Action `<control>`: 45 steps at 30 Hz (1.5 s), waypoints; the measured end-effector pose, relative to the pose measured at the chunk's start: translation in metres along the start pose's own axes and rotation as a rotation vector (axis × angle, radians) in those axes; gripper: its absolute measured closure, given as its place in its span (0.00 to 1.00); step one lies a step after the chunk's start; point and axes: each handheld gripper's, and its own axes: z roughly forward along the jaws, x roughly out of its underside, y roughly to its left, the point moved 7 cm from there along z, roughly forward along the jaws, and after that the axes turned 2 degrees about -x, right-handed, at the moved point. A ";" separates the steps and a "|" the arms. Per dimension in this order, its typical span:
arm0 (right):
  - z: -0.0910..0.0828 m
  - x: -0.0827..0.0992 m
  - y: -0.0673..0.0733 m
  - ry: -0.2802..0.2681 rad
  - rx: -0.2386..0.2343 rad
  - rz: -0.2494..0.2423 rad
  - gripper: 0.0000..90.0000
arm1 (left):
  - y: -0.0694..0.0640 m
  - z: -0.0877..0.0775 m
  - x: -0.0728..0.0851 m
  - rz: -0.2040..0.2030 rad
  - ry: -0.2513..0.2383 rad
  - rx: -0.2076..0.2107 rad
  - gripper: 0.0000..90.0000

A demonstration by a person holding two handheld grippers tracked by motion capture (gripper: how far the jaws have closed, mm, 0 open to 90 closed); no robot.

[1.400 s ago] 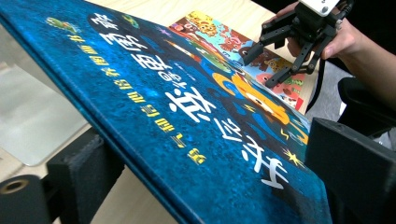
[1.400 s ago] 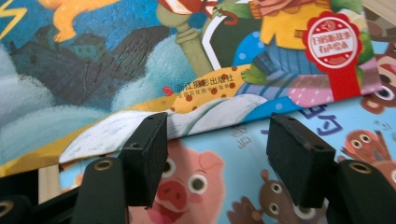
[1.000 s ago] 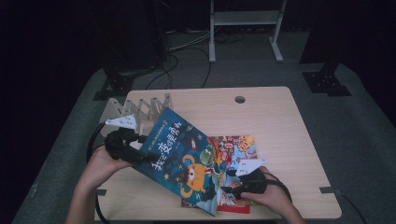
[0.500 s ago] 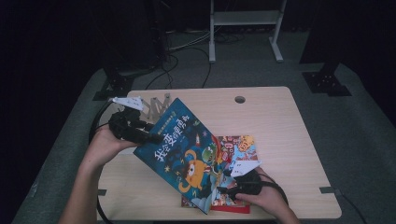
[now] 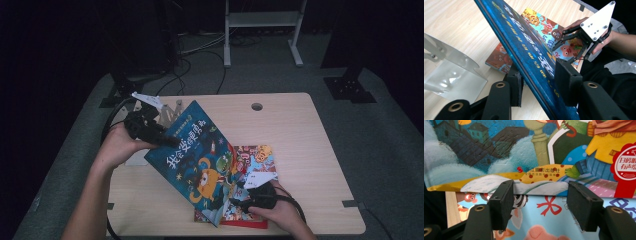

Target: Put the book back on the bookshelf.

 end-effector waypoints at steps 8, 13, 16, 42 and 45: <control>0.001 0.000 -0.001 0.002 -0.009 0.004 0.42 | 0.001 -0.002 -0.007 -0.023 0.027 0.020 0.71; -0.006 0.003 -0.011 0.000 0.012 0.017 0.42 | 0.002 -0.007 -0.019 -0.008 0.051 0.009 0.74; -0.009 0.005 -0.015 -0.010 0.018 0.031 0.41 | 0.002 -0.010 -0.026 0.004 0.070 -0.005 0.76; -0.029 0.019 -0.048 -0.039 0.118 0.103 0.39 | -0.023 -0.034 -0.066 0.125 0.195 -0.067 0.92; -0.030 0.020 -0.049 -0.043 0.123 0.105 0.39 | -0.026 -0.037 -0.067 0.143 0.193 -0.076 0.92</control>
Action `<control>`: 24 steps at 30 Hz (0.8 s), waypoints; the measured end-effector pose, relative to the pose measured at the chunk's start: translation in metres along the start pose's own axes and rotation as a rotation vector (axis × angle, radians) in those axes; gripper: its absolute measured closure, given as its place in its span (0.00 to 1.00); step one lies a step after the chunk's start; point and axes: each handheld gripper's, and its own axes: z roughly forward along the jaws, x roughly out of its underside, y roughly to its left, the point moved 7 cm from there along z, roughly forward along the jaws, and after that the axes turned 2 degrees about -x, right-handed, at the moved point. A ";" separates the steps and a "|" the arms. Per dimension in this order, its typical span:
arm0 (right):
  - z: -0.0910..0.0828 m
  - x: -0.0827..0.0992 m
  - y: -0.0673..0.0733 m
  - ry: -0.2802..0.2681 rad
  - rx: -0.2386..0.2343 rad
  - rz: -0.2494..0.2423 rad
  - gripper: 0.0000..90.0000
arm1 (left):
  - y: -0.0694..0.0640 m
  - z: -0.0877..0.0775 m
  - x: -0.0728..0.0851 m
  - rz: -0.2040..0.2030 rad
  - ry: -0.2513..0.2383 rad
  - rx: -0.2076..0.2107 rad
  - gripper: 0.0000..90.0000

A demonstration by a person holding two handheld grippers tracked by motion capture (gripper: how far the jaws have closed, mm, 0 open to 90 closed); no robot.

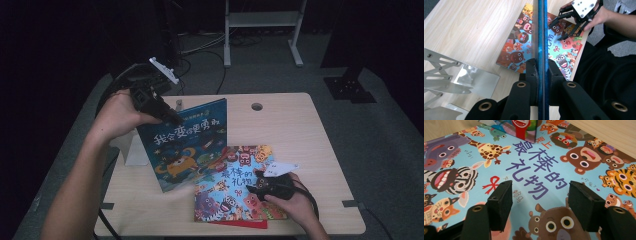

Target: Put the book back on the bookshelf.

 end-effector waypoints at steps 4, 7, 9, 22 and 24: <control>-0.001 0.000 -0.001 -0.005 0.001 -0.006 0.39 | -0.001 -0.005 0.002 -0.001 -0.009 -0.006 0.92; -0.001 -0.001 -0.001 -0.007 0.000 -0.008 0.40 | -0.001 -0.011 0.004 -0.007 -0.021 -0.014 0.92; -0.001 -0.001 -0.001 -0.009 0.000 -0.007 0.40 | -0.001 -0.015 0.007 -0.017 -0.032 -0.020 0.92; -0.002 -0.002 -0.004 -0.016 0.007 -0.002 0.40 | 0.012 -0.045 0.043 -0.092 -0.067 -0.068 0.92; -0.003 -0.002 -0.004 -0.018 0.010 0.001 0.40 | 0.014 -0.048 0.050 -0.104 -0.069 -0.072 0.92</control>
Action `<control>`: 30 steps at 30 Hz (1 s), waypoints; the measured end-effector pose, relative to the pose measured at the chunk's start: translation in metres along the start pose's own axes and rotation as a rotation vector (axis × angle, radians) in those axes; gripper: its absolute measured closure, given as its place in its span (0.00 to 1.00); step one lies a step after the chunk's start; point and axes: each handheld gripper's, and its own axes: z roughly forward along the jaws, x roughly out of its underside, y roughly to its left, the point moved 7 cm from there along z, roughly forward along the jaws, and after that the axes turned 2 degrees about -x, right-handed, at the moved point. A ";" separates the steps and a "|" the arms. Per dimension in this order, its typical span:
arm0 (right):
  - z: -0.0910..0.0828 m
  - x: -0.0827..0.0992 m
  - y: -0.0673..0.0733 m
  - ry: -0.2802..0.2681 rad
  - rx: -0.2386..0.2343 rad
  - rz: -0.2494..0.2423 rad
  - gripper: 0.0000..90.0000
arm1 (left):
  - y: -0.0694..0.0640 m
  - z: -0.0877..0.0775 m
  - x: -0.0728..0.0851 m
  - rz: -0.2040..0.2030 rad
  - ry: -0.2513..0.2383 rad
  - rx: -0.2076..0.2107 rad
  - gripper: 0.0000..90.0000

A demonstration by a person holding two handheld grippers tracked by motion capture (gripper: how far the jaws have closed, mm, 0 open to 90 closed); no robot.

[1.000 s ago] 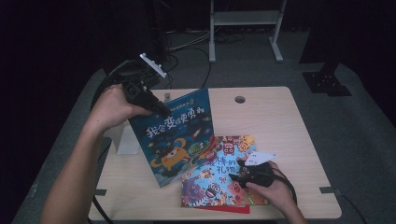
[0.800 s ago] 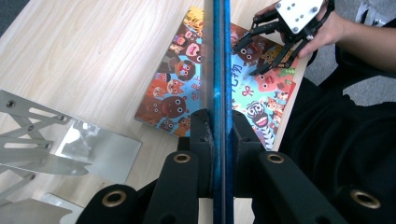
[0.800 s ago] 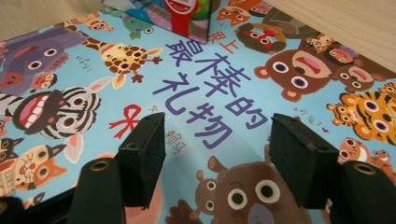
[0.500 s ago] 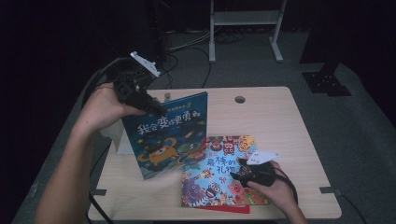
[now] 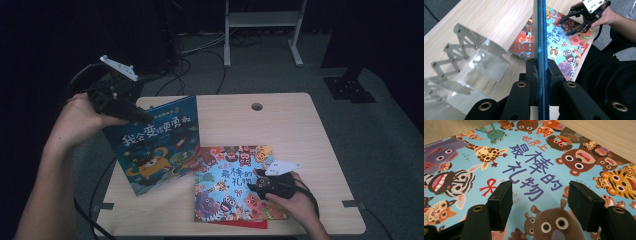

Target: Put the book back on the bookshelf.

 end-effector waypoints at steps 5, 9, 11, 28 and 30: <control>-0.001 0.000 -0.001 -0.005 0.002 -0.001 0.40 | 0.009 -0.009 0.018 -0.037 -0.012 -0.009 0.92; -0.001 -0.001 -0.001 -0.006 0.002 -0.002 0.40 | 0.018 -0.018 0.035 -0.067 -0.019 -0.028 0.92; -0.001 -0.001 -0.001 -0.006 0.002 0.003 0.40 | 0.021 -0.022 0.043 -0.083 -0.024 -0.039 0.92; -0.002 -0.002 -0.001 -0.013 0.010 0.006 0.40 | 0.048 -0.049 0.103 -0.209 -0.036 -0.119 0.92; -0.003 -0.002 -0.002 -0.014 0.012 0.006 0.40 | 0.051 -0.051 0.109 -0.224 -0.042 -0.124 0.92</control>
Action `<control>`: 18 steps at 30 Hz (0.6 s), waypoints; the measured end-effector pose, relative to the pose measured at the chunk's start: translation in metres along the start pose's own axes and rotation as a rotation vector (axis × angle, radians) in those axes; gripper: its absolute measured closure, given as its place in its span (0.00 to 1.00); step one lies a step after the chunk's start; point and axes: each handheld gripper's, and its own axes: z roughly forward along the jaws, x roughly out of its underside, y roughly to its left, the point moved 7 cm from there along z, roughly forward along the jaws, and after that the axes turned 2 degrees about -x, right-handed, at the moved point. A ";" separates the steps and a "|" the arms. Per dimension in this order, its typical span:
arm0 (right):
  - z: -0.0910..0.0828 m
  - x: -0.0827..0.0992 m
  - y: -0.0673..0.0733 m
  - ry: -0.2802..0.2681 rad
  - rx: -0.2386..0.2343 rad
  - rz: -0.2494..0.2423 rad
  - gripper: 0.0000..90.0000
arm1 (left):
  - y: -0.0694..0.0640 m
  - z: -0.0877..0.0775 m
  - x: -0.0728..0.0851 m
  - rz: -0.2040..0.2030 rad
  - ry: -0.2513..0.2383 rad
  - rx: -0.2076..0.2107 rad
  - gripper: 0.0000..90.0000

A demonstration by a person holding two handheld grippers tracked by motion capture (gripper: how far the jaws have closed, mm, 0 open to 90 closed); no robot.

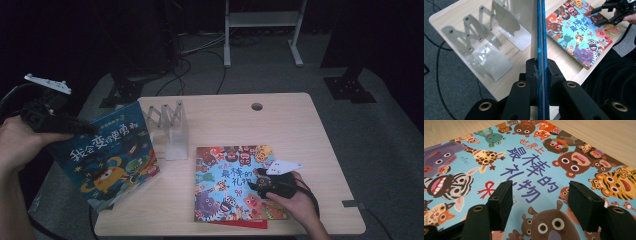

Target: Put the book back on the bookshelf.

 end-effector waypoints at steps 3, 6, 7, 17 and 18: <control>0.000 0.000 0.000 -0.003 0.000 0.002 0.40 | 0.007 -0.003 0.007 -0.025 -0.007 -0.013 0.92; -0.001 -0.001 0.000 -0.006 -0.001 0.002 0.40 | 0.014 -0.005 0.013 -0.054 -0.012 -0.028 0.92; -0.001 -0.001 0.000 -0.006 0.000 0.002 0.40 | 0.016 -0.005 0.015 -0.064 -0.017 -0.032 0.92; -0.001 -0.002 0.001 -0.008 0.001 0.000 0.40 | 0.036 -0.004 0.022 -0.141 -0.027 -0.107 0.92; -0.001 -0.003 0.000 -0.009 0.001 -0.002 0.40 | 0.037 -0.003 0.022 -0.143 -0.028 -0.117 0.92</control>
